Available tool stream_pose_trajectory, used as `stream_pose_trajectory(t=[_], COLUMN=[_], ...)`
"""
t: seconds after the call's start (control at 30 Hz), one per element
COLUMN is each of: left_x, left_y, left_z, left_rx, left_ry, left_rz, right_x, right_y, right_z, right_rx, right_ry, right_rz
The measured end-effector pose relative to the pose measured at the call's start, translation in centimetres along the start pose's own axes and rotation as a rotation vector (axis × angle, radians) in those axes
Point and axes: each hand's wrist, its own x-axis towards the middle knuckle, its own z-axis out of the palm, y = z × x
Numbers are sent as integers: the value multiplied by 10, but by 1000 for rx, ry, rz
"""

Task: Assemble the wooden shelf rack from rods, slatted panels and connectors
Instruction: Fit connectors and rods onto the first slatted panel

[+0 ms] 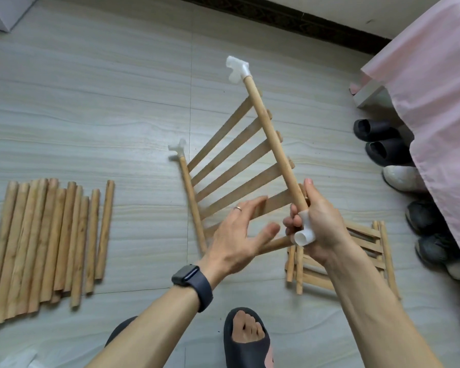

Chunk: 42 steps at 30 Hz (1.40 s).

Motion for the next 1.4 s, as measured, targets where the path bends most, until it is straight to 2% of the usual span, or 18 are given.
stream_pose_trajectory(t=[0.1, 0.17, 0.27, 0.37, 0.43, 0.47, 0.5, 0.57, 0.63, 0.67, 0.73, 0.77, 0.87, 1.03, 1.1, 1.13, 1.23, 1.4], left_x=[-18, -33, -40, -39, -39, -39, -40, -40, -42, -42, -43, -43, -46, -54, -61, -66, -78, -79], left_y=[-45, -71, -85, -89, -90, -91, -94, -99, -102, -103, -105, -105, -107, -117, -117, -115, -107, -111], left_z=[1, -2, -1, 0, 2, 3, 5, 8, 12, 13, 16, 16, 13, -8, -26, -36, -53, -70], left_rx=[439, 668, 790, 874, 901, 913, 921, 947, 957, 961, 967, 964, 967, 891, 806, 714, 358, -47], left_ry=[-105, -160, -220, -287, -312, -317, -320, -328, -329, -323, -306, -302, -312, -362, -279, -169, 180, 456], left_rz=[20, -38, -75, -92, -108, -110, -112, -104, -96, -90, -74, -68, -81, -54, -38, -61, -242, -543], right_x=[21, 37, 57, 69, 70, 69, 67, 59, 47, 45, 46, 50, 65, 77, 80, 80, 77, 79], right_y=[22, 50, 94, 127, 140, 145, 150, 154, 156, 162, 176, 183, 193, 206, 207, 207, 213, 221], right_z=[-19, -27, -37, -56, -65, -67, -68, -66, -54, -45, -25, -17, -6, -11, -17, -19, -17, -19], right_rx=[225, 293, 337, 200, 11, -147, -363, -816, -1084, -1188, -1442, -1565, -1776, -1809, -1805, -1804, -1780, -1768], right_ry=[-35, -9, 101, 156, 206, 267, 353, 455, 260, 107, -149, -206, -235, -238, -284, -299, -317, -324], right_rz=[272, 383, 463, 462, 381, 280, 117, -385, -854, -938, -815, -718, -557, -616, -630, -640, -681, -692])
